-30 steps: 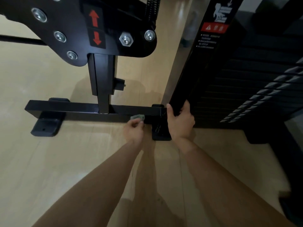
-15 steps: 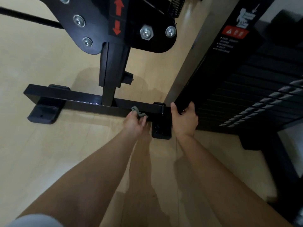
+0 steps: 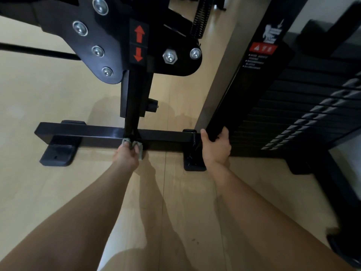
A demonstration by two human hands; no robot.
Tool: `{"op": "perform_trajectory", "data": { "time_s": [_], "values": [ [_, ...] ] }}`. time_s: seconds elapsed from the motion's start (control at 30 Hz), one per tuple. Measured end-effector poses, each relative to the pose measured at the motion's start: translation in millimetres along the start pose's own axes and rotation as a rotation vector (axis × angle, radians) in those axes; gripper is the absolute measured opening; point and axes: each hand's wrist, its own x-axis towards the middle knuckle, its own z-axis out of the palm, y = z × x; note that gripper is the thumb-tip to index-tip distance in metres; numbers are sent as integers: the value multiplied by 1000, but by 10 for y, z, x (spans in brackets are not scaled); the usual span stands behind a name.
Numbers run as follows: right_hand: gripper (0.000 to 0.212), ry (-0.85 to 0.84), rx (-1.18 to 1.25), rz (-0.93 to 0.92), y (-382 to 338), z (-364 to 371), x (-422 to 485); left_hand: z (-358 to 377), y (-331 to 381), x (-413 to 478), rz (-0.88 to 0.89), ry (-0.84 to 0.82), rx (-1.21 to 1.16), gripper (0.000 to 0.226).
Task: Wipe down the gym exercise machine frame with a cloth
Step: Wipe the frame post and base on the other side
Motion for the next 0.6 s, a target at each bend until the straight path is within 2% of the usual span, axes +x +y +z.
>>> {"op": "perform_trajectory", "data": {
  "time_s": [0.03, 0.1, 0.17, 0.3, 0.4, 0.47, 0.53, 0.57, 0.6],
  "values": [
    [62, -8, 11, 1, 8, -7, 9, 1, -60, 13, -25, -30, 5, 42],
    [61, -22, 39, 14, 11, -24, 20, 74, -195, -39, -167, -53, 1, 20],
    [60, -25, 52, 27, 12, -35, 21, 205, -339, -181, -190, -106, 98, 22],
    [60, -43, 50, 20, 31, -46, 13, 305, -434, -205, -163, -136, 101, 21],
    [65, -33, -5, 31, 30, 1, -62, 215, -301, -4, -81, -78, 56, 35],
    [68, 28, -39, 76, -70, 91, -211, 90, -170, 32, -12, -61, -27, 27],
    [66, 59, -30, 78, -243, 249, -455, -15, 27, 48, -62, -87, -112, 12],
    [63, 30, 12, 40, -348, 347, -587, -32, 118, 90, -79, -102, -213, 12],
    [61, -28, 65, -18, -458, 452, -699, -109, 215, 179, -51, -150, -148, 10]
  ]
}}
